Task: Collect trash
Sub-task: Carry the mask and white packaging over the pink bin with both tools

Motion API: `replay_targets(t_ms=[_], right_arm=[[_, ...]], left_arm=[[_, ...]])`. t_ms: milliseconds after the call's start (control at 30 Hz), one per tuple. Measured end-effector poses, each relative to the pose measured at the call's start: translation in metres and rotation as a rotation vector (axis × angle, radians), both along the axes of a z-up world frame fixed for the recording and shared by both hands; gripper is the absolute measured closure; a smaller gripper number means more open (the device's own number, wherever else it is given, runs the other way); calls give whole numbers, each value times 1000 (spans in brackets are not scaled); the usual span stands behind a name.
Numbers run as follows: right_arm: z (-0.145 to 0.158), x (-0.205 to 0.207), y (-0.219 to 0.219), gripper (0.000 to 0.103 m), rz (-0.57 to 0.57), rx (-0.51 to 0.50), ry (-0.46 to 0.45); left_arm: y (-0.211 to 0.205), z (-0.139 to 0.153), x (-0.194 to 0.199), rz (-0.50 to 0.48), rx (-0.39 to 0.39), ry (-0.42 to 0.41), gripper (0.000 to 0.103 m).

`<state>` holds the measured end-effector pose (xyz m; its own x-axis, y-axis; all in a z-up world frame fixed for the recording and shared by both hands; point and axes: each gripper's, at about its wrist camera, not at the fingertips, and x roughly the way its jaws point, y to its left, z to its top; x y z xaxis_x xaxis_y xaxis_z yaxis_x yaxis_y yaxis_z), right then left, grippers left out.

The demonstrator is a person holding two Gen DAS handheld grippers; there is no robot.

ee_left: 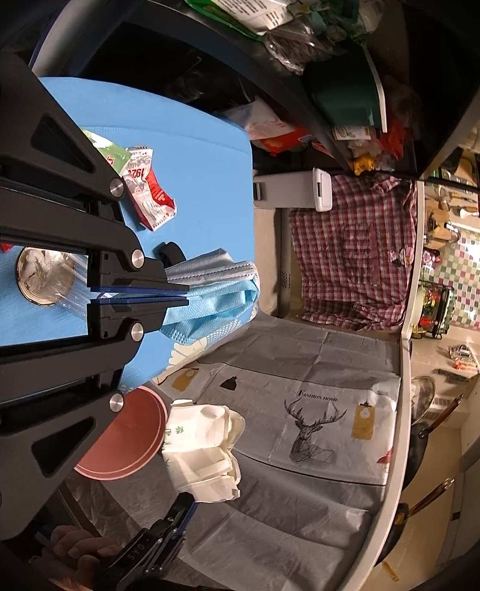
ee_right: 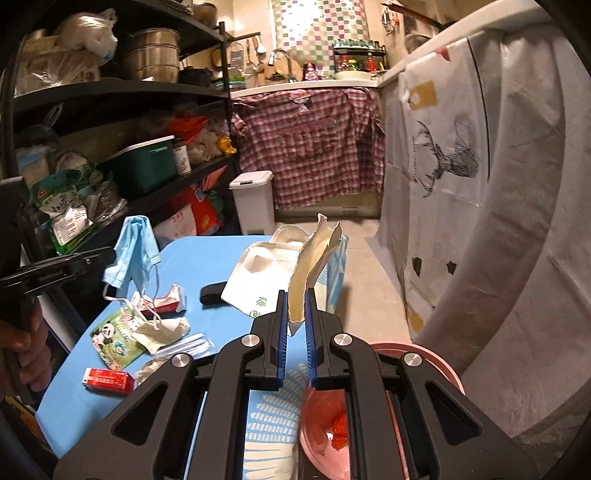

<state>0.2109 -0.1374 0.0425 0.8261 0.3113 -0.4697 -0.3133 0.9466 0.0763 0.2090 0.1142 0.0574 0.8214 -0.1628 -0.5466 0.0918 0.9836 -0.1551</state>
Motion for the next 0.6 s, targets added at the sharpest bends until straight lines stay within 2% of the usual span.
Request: replay_targets(t_ms=[200, 600], right_arm=[[-13, 5, -11, 93, -19, 13, 30], [-15, 8, -31, 93, -69, 21, 21]], left_arm=[[-14, -3, 3, -17, 29, 0, 102], [-40, -7, 12, -52, 44, 2, 102]])
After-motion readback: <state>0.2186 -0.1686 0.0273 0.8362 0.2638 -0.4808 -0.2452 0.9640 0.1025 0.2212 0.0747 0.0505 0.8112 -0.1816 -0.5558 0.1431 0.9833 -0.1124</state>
